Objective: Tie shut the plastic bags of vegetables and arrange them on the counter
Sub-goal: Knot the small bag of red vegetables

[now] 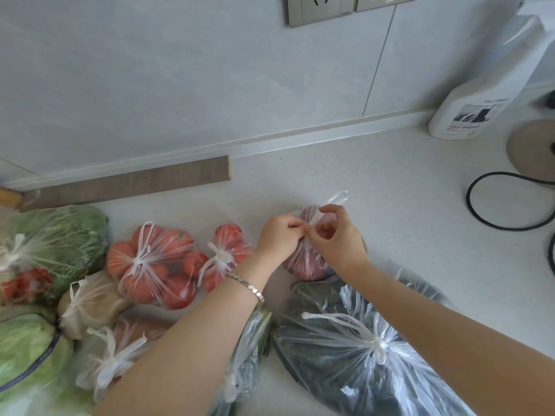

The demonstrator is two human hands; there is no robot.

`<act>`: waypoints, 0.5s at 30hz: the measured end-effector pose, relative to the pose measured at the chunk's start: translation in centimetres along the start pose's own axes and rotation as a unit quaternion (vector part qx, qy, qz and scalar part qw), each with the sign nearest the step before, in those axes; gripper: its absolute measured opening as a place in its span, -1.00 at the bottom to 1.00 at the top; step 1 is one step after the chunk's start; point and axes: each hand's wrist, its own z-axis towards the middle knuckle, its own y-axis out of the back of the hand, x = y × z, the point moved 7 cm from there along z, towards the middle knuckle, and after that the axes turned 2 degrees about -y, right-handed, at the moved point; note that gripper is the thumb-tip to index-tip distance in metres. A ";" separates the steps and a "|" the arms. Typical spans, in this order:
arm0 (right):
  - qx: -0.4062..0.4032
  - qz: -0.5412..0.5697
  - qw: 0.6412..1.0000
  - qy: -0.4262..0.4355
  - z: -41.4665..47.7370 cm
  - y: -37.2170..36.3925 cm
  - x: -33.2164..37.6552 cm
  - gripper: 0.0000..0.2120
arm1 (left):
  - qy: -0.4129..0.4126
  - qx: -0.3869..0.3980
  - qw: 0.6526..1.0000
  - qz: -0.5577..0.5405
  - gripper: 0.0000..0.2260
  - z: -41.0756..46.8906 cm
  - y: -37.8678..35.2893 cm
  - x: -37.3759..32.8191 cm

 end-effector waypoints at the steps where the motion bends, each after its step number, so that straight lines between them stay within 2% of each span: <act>1: 0.011 -0.035 0.999 0.018 -0.3 -0.1 0.2 -0.66 | 0.010 0.010 1.000 -0.003 -0.84 0.1 0.0 0.1; 5: 0.012 -0.156 0.986 0.061 -0.8 -0.1 1.0 -0.79 | 0.020 0.041 0.999 0.003 -0.84 0.1 0.0 0.1; 15: 0.032 -0.194 0.978 0.077 -0.7 -1.0 2.3 -0.75 | 0.037 0.051 0.998 -0.006 -0.87 -0.1 0.1 0.7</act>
